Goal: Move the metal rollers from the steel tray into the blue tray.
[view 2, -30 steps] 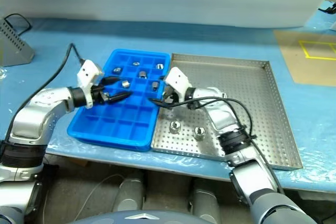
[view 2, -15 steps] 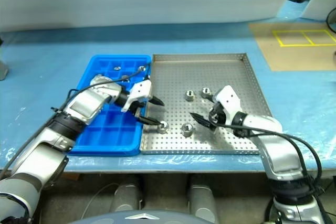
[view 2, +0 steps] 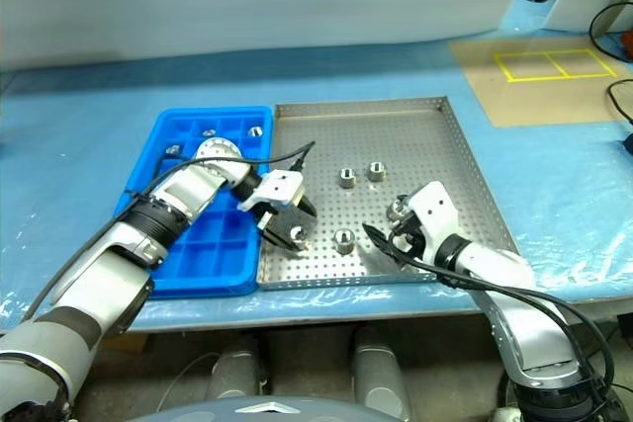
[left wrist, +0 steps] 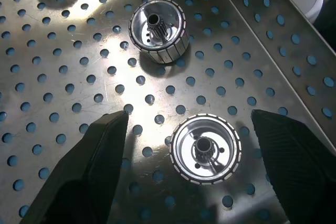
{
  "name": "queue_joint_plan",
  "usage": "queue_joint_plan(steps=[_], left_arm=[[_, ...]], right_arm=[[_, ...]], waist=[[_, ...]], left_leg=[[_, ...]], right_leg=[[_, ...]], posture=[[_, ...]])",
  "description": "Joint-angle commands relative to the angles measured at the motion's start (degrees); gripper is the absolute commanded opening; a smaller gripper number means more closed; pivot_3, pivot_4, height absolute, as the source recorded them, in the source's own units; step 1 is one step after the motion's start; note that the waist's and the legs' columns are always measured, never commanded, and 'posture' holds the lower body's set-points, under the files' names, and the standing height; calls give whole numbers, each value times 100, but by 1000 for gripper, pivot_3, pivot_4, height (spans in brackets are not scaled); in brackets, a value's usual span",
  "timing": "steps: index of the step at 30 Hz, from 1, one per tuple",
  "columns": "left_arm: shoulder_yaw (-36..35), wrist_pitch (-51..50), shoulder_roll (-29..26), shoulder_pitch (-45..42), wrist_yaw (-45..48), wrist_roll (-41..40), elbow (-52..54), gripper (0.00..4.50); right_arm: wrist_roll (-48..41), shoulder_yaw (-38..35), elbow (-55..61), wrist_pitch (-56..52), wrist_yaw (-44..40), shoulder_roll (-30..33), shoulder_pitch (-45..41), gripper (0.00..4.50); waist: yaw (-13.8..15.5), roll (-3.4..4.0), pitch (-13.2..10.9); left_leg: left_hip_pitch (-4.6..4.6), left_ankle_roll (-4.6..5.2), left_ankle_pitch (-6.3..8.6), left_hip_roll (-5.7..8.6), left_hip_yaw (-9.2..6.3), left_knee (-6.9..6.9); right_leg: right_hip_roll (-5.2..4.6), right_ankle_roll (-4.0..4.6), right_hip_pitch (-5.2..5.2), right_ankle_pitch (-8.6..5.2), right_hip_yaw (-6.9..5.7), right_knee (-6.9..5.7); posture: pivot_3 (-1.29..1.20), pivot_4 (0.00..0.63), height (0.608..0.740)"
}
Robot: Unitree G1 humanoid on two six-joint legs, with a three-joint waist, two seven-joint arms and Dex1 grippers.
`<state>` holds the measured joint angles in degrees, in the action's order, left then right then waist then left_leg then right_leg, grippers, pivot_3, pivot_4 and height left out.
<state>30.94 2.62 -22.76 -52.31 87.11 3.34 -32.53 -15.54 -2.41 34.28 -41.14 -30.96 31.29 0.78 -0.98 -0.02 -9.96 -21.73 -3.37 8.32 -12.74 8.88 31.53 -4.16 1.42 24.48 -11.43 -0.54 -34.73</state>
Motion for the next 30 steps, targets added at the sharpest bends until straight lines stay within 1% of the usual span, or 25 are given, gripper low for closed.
queue_joint_plan(steps=[1, 4, 7, 12, 15, 18, 19, 21, 22, 25, 27, 30], left_arm=[[187, -60, 16, -75, -114, 412, -64, 3949], [280, -156, 40, -172, -230, 706, 80, 3949], [325, 5, 10, -279, -373, 959, 99, 3949], [337, 234, -13, -218, -352, 1053, 218, 3949], [271, 279, 27, -144, -357, 971, 203, 3395], [223, 120, 141, -153, -571, 1037, 67, 2452], [227, 117, 154, -152, -571, 1029, 41, 2452], [235, 265, 62, -112, -447, 978, 63, 1929], [223, 237, 44, -97, -440, 969, 74, 1755], [122, -15, 116, -136, -667, 970, 20, 1731], [-9, -4, 64, -110, -558, 751, 187, 1731], [-389, -303, 150, -114, -585, 310, 435, 1731]], right_arm=[[63, 63, 27, 161, 72, 11, -64, 4500], [174, 160, -43, 240, 145, -4, -66, 4500], [214, 232, -52, 278, 199, -40, -56, 4500], [276, 299, -120, 348, 277, -73, -91, 4500], [306, 326, -135, 365, 304, -87, -98, 4500], [347, 372, -135, 375, 316, -100, -96, 4500], [363, 388, -137, 378, 320, -100, -103, 4500], [380, 404, -164, 393, 323, -94, -127, 4500], [384, 400, -180, 402, 322, -90, -140, 4500], [369, 392, -211, 409, 295, -79, -176, 4500], [315, 396, -204, 408, 228, -68, -216, 4500], [117, 344, -159, 343, 84, -101, -383, 4500]], waist=[[-11, 0, 0], [-17, 0, 0], [-19, 0, 0], [-21, 0, 0], [-19, 0, 0], [-15, 0, 0], [-15, 0, 0], [-12, 1, 0], [-14, 1, 0], [-15, 1, 0], [-12, 1, 0], [-4, 0, 0]], left_leg=[[0, 1, 1, 0, 1, 0], [0, 2, 1, -2, 2, 0], [2, 2, 1, -2, 3, 1], [2, 2, 1, -2, 3, 4], [-1, 5, 3, -1, 3, 5], [-2, 6, 4, -1, 3, 5], [-1, 6, 4, -1, 3, 7], [-1, 7, 4, -1, 3, 8], [-1, 7, 4, -1, 3, 8], [0, 7, 5, -1, 3, 9], [0, 7, 5, -1, 3, 9], [-1, 7, 5, -1, 3, 9]], right_leg=[[0, 0, 0, 0, 0, 0], [1, 0, 0, 0, 0, 1], [1, -1, 0, 0, 1, 0], [0, -2, 0, -1, 1, -1], [0, -1, 0, 0, 1, 2], [0, 6, 0, 4, 1, 2], [0, 5, 0, 3, 1, 1], [-1, 2, -1, 1, 1, 1], [-1, 1, -2, 0, 1, 1], [0, 0, -2, 0, 2, 1], [0, 0, -2, 0, 2, 1], [0, 3, -1, 2, 2, 1]], posture=[[-459, 150, 740], [-456, 150, 740], [-456, 150, 740], [-460, 150, 740], [-462, 150, 740], [-457, 150, 740], [-457, 150, 740], [-455, 150, 740], [-455, 150, 740], [-444, 150, 740], [-432, 150, 740], [-420, 150, 740]])
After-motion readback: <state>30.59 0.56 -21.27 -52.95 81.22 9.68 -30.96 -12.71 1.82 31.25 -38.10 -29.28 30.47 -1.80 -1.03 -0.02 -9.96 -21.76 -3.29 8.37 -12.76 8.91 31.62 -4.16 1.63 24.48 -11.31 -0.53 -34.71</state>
